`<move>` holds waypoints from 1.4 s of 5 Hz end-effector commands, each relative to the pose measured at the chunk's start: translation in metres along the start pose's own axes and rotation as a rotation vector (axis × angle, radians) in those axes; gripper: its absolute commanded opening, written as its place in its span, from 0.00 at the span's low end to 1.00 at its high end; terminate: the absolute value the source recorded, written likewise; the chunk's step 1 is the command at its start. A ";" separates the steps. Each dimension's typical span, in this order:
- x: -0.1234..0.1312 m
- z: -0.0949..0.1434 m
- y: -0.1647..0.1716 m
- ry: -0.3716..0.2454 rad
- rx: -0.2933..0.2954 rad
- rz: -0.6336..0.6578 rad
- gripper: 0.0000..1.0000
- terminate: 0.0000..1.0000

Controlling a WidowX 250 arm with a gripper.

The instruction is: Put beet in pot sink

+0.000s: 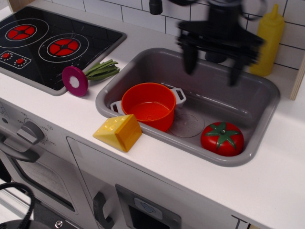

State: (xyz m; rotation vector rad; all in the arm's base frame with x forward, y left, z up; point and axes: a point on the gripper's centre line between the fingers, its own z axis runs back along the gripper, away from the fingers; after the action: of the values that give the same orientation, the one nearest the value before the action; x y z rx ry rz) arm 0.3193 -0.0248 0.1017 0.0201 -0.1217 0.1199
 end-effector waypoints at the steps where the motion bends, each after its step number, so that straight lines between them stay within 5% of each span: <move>1: 0.021 0.026 0.077 -0.080 0.044 -0.056 1.00 0.00; 4: 0.022 0.029 0.170 -0.004 0.060 -0.071 1.00 0.00; 7: 0.007 -0.014 0.183 -0.029 -0.081 -0.062 1.00 0.00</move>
State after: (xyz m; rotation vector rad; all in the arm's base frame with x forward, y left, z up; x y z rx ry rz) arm 0.3002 0.1549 0.0792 -0.0727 -0.1220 0.0549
